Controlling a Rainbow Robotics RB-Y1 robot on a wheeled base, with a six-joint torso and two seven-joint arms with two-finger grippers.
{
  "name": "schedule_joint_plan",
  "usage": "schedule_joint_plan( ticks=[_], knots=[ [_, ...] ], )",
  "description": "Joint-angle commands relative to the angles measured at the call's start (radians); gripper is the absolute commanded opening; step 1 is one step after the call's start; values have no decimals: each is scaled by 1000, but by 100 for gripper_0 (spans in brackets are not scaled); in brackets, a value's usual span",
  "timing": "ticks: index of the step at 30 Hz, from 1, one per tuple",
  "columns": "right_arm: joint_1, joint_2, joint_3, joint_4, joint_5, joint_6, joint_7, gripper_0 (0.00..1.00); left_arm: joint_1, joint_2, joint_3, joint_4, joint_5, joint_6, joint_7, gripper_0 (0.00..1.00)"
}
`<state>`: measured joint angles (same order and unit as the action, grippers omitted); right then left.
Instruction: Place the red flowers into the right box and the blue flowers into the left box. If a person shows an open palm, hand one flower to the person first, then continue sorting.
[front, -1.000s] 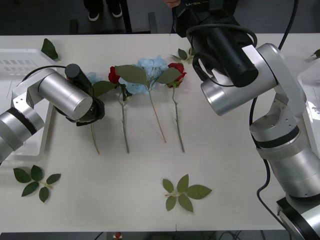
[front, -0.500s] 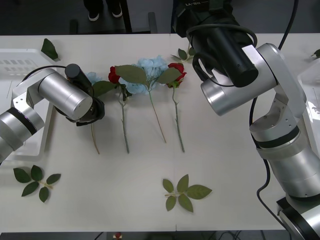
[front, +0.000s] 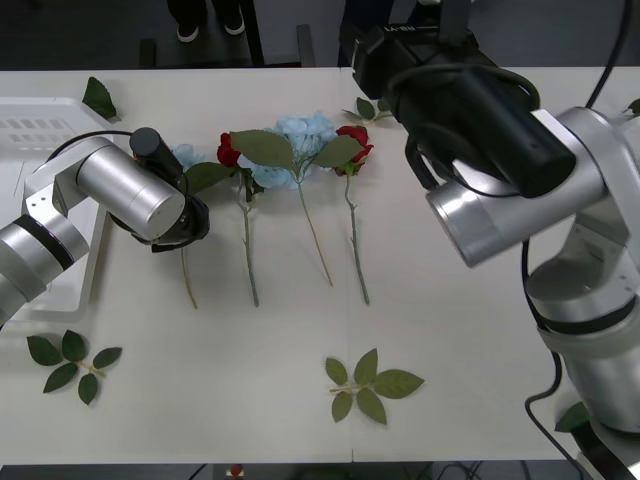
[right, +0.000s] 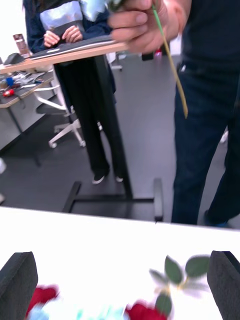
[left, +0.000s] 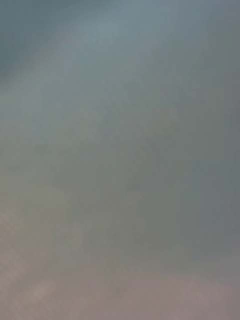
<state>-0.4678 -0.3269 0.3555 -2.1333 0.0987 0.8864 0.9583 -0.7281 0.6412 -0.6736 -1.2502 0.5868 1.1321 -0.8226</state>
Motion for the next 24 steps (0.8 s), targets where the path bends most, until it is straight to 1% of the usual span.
schedule_joint_plan(
  ticks=[1,2,7,9,11,13,15,17,20,24],
  knots=[
    [90,-93,17,-208,-73,66,-7,99,12,5,-8,-8,-7,-11,-20,0],
    [132,-123,19,-263,-102,98,-7,99,10,5,-8,-8,-7,-11,-20,0],
    [244,-199,-15,-395,-218,227,-16,99,10,5,-8,-8,-7,-11,-21,0],
    [285,-208,-56,-408,-303,307,-20,99,10,5,-8,-6,-7,-11,-21,0],
    [310,-210,-89,-395,-353,344,-10,99,10,5,-8,-8,-7,-11,-21,0],
    [322,-207,-127,-353,-438,398,-4,99,10,6,-8,-8,-5,-11,-23,0],
    [321,-202,-144,-312,-481,431,0,99,9,11,-8,-9,-5,-11,-24,0],
    [307,-192,-159,-229,-504,471,22,99,7,28,-8,-28,-4,-6,-29,0],
    [267,-173,-161,-100,-513,476,63,99,6,58,-8,-72,13,17,-35,0],
    [193,-136,-159,93,-527,471,80,99,-20,112,-8,-146,77,104,-38,0]
  ],
)
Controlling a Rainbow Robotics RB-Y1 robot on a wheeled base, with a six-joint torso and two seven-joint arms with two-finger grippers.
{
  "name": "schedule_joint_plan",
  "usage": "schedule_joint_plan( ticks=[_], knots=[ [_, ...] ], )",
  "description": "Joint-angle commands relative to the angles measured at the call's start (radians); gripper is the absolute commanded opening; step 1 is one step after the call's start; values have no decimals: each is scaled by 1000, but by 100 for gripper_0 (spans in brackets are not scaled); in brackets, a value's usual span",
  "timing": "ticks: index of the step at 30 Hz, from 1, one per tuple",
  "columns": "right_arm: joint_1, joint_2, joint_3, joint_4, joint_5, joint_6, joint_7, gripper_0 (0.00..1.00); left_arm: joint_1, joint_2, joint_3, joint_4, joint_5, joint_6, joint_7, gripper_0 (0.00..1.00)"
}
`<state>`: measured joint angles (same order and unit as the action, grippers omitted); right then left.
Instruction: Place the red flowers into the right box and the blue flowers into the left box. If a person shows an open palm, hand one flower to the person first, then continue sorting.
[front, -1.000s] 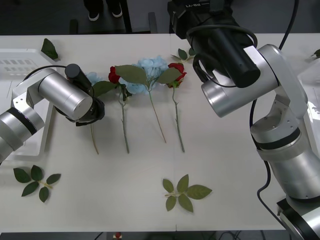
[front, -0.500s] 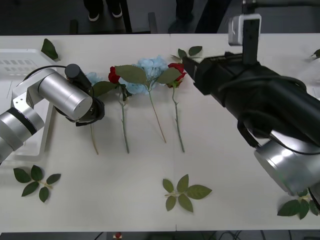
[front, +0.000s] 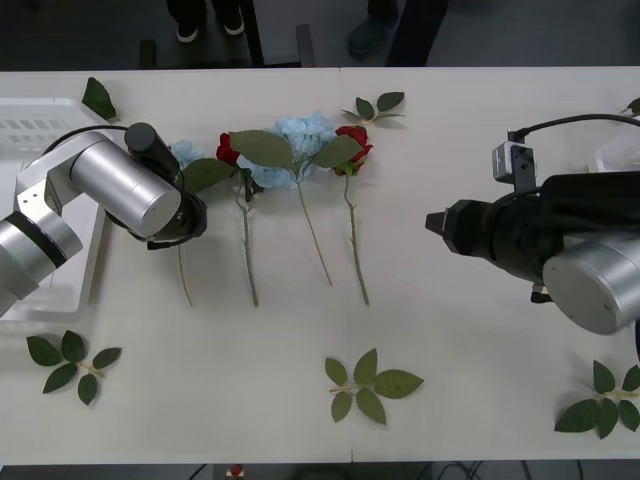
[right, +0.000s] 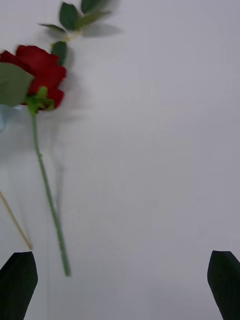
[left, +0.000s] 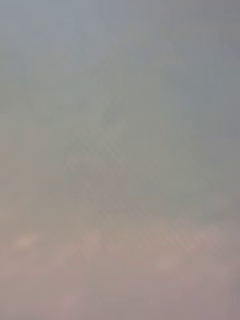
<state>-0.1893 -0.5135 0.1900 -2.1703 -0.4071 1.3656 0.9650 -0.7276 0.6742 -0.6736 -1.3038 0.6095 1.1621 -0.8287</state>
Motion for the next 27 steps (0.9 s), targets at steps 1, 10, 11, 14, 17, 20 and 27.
schedule_joint_plan(
  ticks=[1,10,11,14,17,20,27],
  knots=[
    [-101,58,6,155,-25,-11,75,99,-27,88,-8,-103,64,87,-32,0],
    [-305,202,29,435,42,-62,97,99,-130,217,-6,-265,207,275,-26,0],
    [-326,216,29,466,48,-75,100,99,-150,235,-3,-284,231,301,-26,0],
    [-360,233,32,524,47,-114,103,99,-197,280,8,-312,311,352,-27,0],
    [-380,239,60,572,47,-183,117,99,-251,347,9,-333,415,380,-33,0],
    [-404,240,103,636,59,-241,124,99,-276,406,11,-342,481,373,-46,0],
    [-467,243,183,796,73,-359,126,99,-277,516,11,-331,543,326,-145,0]
  ],
)
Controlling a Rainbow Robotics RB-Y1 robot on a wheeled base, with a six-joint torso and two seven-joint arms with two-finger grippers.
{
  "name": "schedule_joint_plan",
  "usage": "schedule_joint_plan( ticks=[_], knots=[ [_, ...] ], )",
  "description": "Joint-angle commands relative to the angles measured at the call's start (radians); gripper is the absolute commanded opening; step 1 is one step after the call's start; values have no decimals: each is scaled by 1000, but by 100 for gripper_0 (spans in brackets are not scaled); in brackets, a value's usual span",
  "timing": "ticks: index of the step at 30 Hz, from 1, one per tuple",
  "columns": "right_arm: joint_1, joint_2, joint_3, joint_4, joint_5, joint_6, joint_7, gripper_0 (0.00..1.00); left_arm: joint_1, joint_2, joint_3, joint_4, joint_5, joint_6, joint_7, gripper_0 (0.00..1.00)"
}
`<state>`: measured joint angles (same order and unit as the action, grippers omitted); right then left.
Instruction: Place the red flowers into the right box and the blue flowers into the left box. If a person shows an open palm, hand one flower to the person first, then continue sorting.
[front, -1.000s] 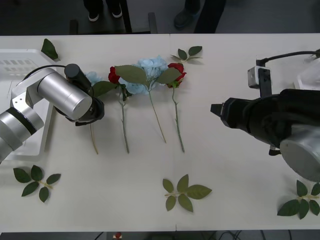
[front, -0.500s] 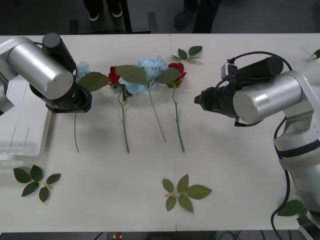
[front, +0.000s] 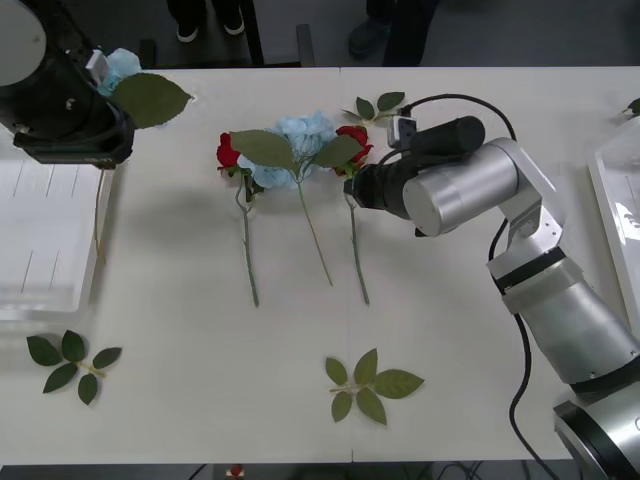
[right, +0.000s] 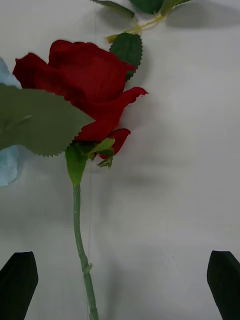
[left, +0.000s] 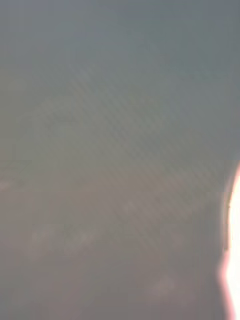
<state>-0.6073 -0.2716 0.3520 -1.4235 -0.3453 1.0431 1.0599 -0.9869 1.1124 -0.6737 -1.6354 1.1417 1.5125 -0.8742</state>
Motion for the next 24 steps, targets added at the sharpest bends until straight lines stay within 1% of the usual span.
schedule_joint_plan(
  ticks=[1,5,11,19,23,24],
  knots=[
    [-58,5,28,67,14,-52,31,99,-18,96,9,14,13,-23,-123,0],
    [-85,20,41,113,12,-67,40,99,-18,156,9,80,50,-23,-138,0],
    [-129,25,101,181,35,-80,40,99,-4,202,11,173,12,-15,-144,0],
    [-175,32,188,288,40,-152,40,99,-4,187,9,322,-45,-92,-195,0],
    [-178,38,206,293,34,-163,40,98,4,165,9,387,-82,-127,-233,0],
    [-177,40,208,293,35,-161,38,96,10,161,11,407,-91,-149,-236,0]
  ],
)
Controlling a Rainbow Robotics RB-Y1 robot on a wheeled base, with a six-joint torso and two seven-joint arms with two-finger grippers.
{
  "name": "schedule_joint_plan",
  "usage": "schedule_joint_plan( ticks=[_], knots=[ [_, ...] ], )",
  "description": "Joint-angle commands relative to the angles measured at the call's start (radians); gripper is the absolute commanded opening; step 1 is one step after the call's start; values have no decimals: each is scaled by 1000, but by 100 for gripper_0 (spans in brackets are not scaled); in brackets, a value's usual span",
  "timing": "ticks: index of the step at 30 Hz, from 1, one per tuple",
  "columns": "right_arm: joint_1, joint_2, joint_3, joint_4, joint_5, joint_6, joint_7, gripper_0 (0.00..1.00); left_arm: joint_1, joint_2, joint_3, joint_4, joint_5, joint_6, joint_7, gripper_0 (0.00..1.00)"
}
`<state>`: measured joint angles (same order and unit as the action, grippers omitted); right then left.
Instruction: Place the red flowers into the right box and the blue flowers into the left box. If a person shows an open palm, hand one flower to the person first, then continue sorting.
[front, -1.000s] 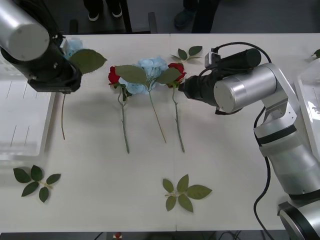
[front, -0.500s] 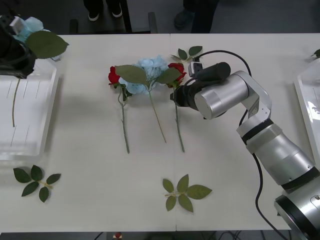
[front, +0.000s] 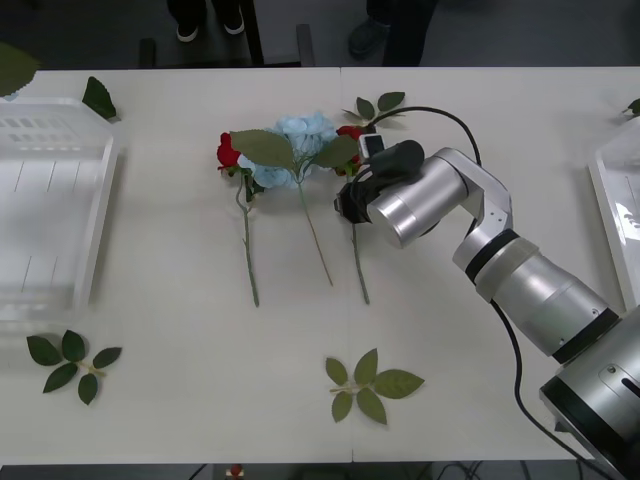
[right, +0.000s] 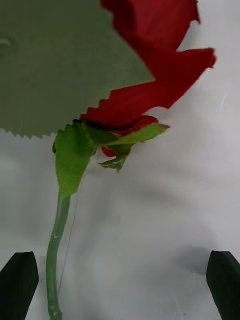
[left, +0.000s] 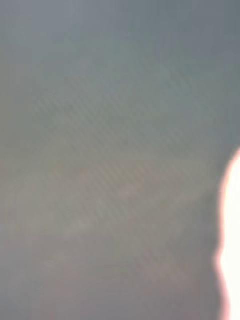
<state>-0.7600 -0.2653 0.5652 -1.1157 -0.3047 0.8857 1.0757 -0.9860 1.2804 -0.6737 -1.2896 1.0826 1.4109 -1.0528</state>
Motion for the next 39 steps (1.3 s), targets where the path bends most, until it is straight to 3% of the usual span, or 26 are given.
schedule_joint_plan(
  ticks=[1,3,4,5,8,9,20,25,28,29,30,32,34,39],
  knots=[
    [-24,34,-5,-15,-2,-4,18,90,21,-13,11,78,-40,-73,-62,0],
    [-22,35,-5,-12,15,-4,10,63,44,-29,11,101,-67,-124,-67,0],
    [-22,35,-5,-7,21,-4,9,55,52,-30,11,107,-78,-136,-67,0],
    [-22,35,-5,0,30,-4,4,32,70,-39,9,121,-104,-175,-69,0],
    [-22,34,-5,2,35,-5,0,3,99,-61,9,147,-130,-237,-72,0],
    [-22,35,-5,2,33,-5,-3,0,109,-70,9,159,-136,-257,-75,0],
    [-22,32,-54,-39,55,26,-14,0,188,-112,9,208,-178,-397,-75,0],
    [-16,5,-117,-197,55,194,-13,0,205,-115,9,208,-185,-418,-73,1],
    [1,-25,-171,-319,47,314,-14,0,208,-115,11,208,-185,-420,-70,7],
    [15,-41,-205,-386,39,374,-5,0,208,-115,9,208,-187,-418,-69,23],
    [24,-55,-229,-426,29,411,-2,0,208,-115,9,208,-187,-420,-69,54],
    [45,-84,-277,-506,-4,470,1,0,208,-115,9,210,-187,-420,-67,80],
    [70,-118,-330,-582,-34,539,6,0,210,-115,11,210,-188,-420,-67,88],
    [159,-259,-499,-742,-142,707,62,0,210,-115,11,210,-190,-420,-64,89]
  ],
)
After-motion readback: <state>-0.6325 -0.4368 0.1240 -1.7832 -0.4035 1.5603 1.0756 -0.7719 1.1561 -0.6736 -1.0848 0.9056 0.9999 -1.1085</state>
